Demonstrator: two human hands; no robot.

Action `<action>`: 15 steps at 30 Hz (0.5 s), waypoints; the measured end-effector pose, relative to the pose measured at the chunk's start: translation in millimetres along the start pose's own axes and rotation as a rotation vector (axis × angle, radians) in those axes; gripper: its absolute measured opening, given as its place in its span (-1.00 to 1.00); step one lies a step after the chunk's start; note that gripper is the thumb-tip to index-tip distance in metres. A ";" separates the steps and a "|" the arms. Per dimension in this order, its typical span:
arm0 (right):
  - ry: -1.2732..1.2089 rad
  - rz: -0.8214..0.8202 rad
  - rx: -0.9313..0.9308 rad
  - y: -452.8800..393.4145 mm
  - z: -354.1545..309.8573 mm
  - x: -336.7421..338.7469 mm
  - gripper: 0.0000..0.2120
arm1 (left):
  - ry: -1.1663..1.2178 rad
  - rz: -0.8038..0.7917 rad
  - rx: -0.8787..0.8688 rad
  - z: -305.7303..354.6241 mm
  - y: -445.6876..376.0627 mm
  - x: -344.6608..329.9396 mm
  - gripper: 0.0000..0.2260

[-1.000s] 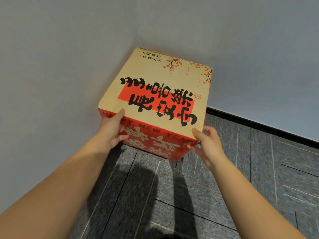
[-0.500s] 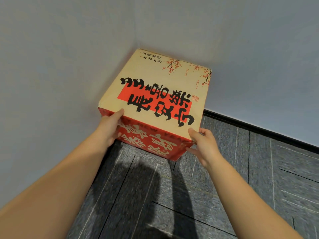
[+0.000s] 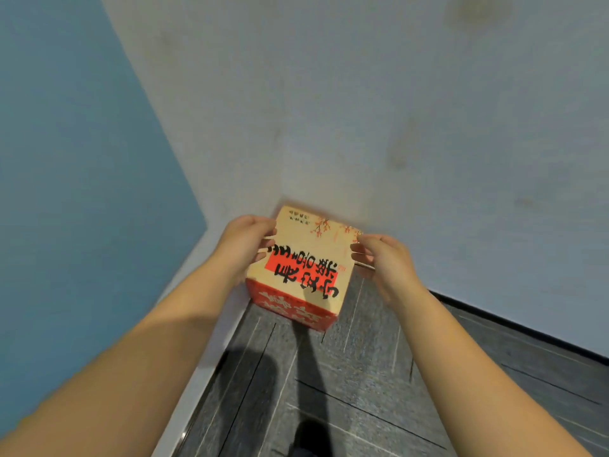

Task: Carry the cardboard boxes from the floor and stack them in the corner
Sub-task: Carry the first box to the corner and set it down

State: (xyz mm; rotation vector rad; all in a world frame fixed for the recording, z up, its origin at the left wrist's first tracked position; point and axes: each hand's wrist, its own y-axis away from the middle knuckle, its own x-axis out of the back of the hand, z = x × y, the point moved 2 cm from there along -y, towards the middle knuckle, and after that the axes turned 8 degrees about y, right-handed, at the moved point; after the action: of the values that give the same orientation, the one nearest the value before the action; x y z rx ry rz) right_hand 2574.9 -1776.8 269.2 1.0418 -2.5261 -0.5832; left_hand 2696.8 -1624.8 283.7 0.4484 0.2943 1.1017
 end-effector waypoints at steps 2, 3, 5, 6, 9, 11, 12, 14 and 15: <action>0.001 -0.017 0.034 38.6 -52.9 4.7 -0.83 | -0.006 -0.015 -0.043 51.7 41.1 3.5 -0.83; -0.002 -0.025 0.048 57.3 -76.2 6.9 -0.83 | -0.007 -0.027 -0.060 73.4 60.6 5.7 -0.83; -0.006 -0.044 0.076 92.3 -116.6 10.4 -0.84 | -0.019 -0.050 -0.081 108.8 96.5 12.1 -0.83; -0.008 -0.054 0.084 108.4 -132.9 11.9 -0.84 | -0.030 -0.056 -0.087 122.8 112.9 16.2 -0.83; 0.016 -0.111 0.107 147.9 -169.1 13.8 -0.85 | -0.034 -0.039 -0.118 154.2 154.6 31.7 -0.85; 0.035 -0.151 0.130 167.7 -186.5 12.4 -0.85 | -0.012 -0.004 -0.144 168.9 179.3 43.2 -0.85; 0.040 -0.170 0.142 175.8 -193.2 11.1 -0.86 | -0.003 0.015 -0.154 174.0 190.6 48.5 -0.85; 0.046 -0.216 0.162 189.0 -203.7 6.3 -0.86 | 0.015 0.062 -0.175 180.4 211.3 57.8 -0.84; 0.051 -0.244 0.171 194.3 -208.4 2.9 -0.86 | 0.026 0.089 -0.184 182.0 220.6 61.6 -0.84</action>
State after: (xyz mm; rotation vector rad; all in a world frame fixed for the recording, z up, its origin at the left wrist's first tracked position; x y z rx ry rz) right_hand 2555.3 -1703.3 543.8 1.4213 -2.4561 -0.4026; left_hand 2630.1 -1522.7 549.6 0.2858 0.1944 1.2107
